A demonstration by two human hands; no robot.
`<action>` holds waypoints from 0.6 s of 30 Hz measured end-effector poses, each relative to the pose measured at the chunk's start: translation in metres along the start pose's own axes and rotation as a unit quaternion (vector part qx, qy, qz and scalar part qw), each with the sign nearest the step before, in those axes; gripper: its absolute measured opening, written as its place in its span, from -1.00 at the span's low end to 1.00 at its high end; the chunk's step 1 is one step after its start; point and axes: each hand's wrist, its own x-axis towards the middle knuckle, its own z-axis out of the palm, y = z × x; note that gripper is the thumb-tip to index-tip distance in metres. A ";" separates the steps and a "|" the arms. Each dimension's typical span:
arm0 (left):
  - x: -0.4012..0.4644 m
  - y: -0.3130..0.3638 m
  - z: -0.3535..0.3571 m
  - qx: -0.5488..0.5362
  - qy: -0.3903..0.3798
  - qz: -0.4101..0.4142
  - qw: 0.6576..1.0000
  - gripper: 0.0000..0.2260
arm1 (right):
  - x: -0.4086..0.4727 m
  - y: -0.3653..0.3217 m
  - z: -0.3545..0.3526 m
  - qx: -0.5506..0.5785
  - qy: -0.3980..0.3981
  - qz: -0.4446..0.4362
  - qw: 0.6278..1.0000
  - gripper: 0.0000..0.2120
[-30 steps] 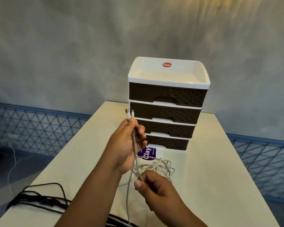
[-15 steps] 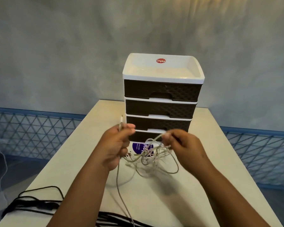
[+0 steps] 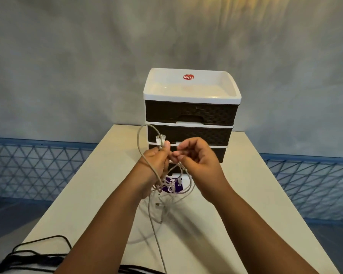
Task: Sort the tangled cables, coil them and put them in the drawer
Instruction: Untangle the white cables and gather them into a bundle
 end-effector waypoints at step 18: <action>-0.027 0.045 -0.028 -0.141 -0.095 0.105 0.980 -0.58 | 0.018 0.062 -0.008 -0.231 0.018 0.250 0.940 -0.84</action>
